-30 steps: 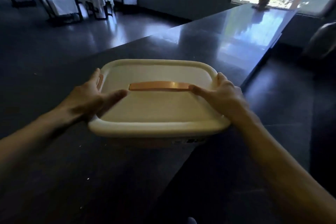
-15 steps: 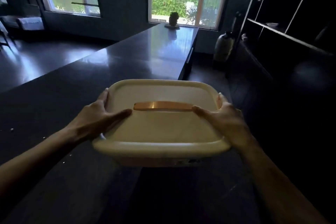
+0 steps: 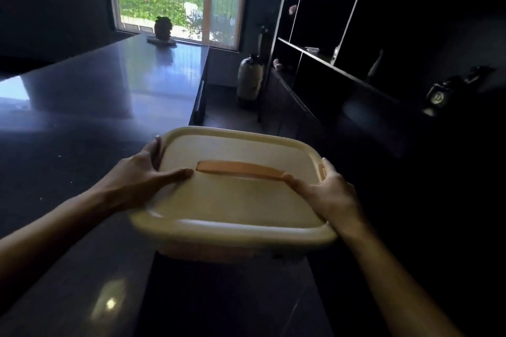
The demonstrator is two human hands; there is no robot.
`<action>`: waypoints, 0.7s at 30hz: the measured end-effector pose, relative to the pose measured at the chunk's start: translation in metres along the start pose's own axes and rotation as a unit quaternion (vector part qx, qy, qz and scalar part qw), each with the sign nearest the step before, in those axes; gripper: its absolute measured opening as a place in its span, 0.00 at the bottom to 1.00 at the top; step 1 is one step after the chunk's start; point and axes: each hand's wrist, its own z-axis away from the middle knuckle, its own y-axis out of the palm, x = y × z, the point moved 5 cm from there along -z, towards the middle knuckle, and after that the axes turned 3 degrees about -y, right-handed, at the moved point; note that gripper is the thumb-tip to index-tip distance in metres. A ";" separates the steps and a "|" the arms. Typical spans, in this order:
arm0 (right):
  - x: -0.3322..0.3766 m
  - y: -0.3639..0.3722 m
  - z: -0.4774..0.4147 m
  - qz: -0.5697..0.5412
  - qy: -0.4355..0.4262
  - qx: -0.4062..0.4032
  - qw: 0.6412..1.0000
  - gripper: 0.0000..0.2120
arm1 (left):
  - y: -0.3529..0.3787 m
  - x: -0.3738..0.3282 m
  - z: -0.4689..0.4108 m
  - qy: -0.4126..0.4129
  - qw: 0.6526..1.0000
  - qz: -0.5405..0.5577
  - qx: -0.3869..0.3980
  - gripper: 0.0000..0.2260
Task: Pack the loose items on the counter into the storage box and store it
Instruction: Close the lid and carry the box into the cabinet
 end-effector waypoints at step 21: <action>-0.087 -0.003 -0.294 0.031 0.132 -0.138 0.981 0.51 | 0.177 -0.095 -0.384 0.108 0.985 0.031 0.130 0.39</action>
